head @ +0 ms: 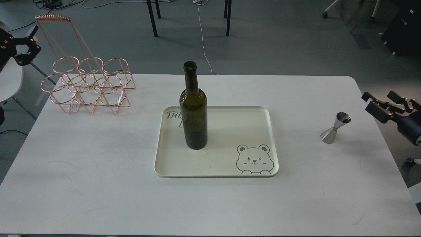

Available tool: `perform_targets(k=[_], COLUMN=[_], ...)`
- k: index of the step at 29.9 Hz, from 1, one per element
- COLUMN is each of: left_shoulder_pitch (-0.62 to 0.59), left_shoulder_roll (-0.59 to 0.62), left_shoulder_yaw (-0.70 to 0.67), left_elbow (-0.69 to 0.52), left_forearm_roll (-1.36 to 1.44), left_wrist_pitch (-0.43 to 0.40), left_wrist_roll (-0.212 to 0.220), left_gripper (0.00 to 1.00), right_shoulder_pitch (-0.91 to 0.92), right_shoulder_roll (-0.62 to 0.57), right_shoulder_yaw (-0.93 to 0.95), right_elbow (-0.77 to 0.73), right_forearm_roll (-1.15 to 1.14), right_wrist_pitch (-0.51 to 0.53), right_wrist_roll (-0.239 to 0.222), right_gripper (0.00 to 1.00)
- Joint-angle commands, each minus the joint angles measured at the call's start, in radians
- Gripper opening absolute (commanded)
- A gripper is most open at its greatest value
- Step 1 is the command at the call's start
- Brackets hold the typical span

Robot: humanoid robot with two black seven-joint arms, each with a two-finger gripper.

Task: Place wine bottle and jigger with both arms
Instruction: 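Release the jigger and reach the left gripper toward the wine bottle, then grasp the dark green wine bottle neck with the left gripper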

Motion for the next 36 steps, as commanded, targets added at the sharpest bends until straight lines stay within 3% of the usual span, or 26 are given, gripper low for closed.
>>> perform_targets(k=[1,9,19,27,32,36], left_shoulder_pitch=[0.012,-0.001,-0.034,-0.034,-0.028,-0.027], left_shoulder_roll=[0.128,0.3,0.205,0.03,-0.104,-0.171], left_shoulder_yaw=[0.047,0.053,0.049,0.058,0.067,0.065], left_elbow=[-0.174,-0.507,-0.69,-0.717,-0.708,-0.674], left_forearm_roll=[0.065,0.421,1.214,1.693,2.039,2.064], left_wrist_pitch=[0.007,0.058,0.133,0.225,0.237,0.251], left_wrist_roll=[-0.006,-0.007,-0.01,-0.001,0.0,0.049], left_gripper=[0.98,0.98,0.98,0.98,0.97,0.97], right_shoulder_pitch=[0.117,0.222,0.223,0.223,0.223,0.223], right_shoulder_roll=[0.003,0.092,0.236,0.25,0.252,0.252], right_shoulder_yaw=[0.004,0.01,0.128,0.156,0.188,0.186], right_elbow=[-0.009,-0.085,-0.3,-0.343,-0.343,-0.342], right_forearm_roll=[0.102,0.353,0.692,0.8,0.8,0.8], right_wrist_pitch=[0.008,0.177,0.403,0.492,0.51,0.51], right_wrist_roll=[0.0,0.0,0.0,0.0,0.0,0.0], right_gripper=[0.98,0.98,0.98,0.98,0.98,0.98])
